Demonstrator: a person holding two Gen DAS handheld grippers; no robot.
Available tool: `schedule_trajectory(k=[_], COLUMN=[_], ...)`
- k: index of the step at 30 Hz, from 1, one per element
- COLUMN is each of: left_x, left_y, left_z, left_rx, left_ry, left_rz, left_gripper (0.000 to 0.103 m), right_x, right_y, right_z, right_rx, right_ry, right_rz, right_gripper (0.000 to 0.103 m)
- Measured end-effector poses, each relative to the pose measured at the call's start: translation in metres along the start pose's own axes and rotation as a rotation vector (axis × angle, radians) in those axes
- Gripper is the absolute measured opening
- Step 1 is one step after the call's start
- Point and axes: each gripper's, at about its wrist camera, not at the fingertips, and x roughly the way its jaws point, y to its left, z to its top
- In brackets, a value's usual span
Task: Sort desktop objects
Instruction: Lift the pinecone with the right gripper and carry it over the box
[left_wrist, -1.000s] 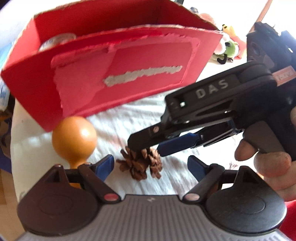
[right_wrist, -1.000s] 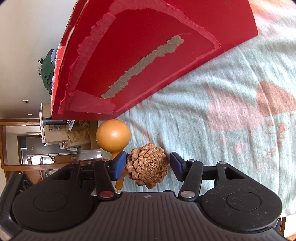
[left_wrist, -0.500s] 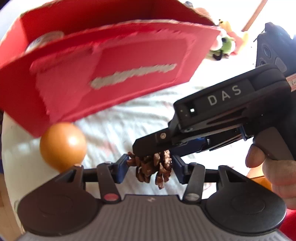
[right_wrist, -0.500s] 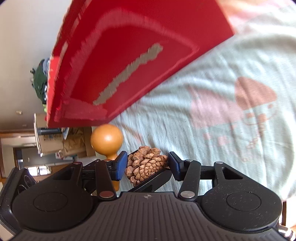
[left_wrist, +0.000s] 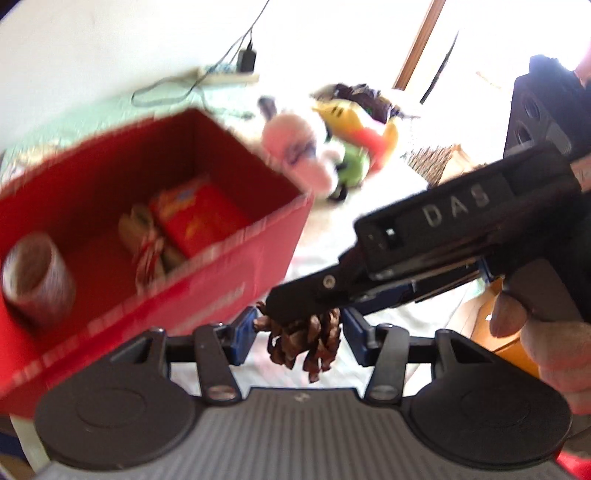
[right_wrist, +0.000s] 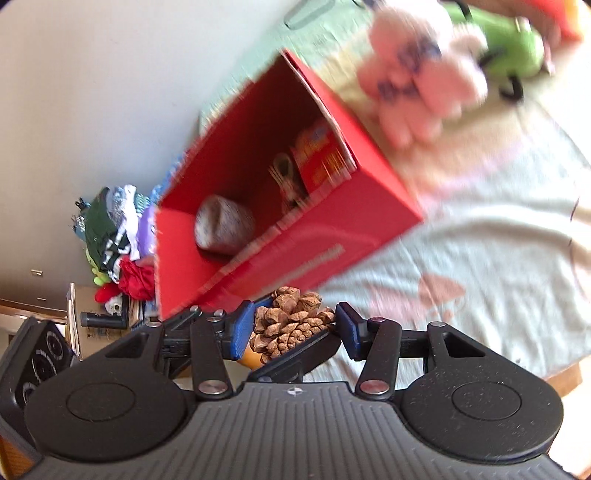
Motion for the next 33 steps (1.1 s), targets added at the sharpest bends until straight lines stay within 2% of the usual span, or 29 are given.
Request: schedule_trajectory(k=[4,11,15,19,23,33], left_x=[-0.014,-0.02,-0.028,-0.028,-0.025,0.011], left_y=[0.01,0.032,0.045,0.064,0.085,0.132], left_z=[0.018,0.031,0.043,0.05,0.048,0.022], left_rx=[-0.028,-0.106,-0.158,-0.212,-0.288,-0.433], left_ry=[-0.054,-0.12,-0.154,-0.17,-0.143,0.012], left_rz=[-0.031,0.007,0.076,0.154,0.22,0.346], left_gripper=[0.051,0.051,0.051,0.051,0.052,0.054], right_x=[-0.008,-0.001,0.01,0.035,0.073,0.16], right_y=[0.02,0.037,0.051,0.07,0.078,0.074], right_z=[0.016,0.052,0.077,0.096,0.105,0.11], right_rx=[-0.052,-0.105,-0.14,-0.22,-0.283,-0.305], right_ry=[-0.036,-0.02,0.027,0.087,0.176,0.432], right_rz=[0.009,0.062,0.11,0.123,0.106,0.071], right_gripper=[0.052,0.052,0.052,0.052,0.052,0.052])
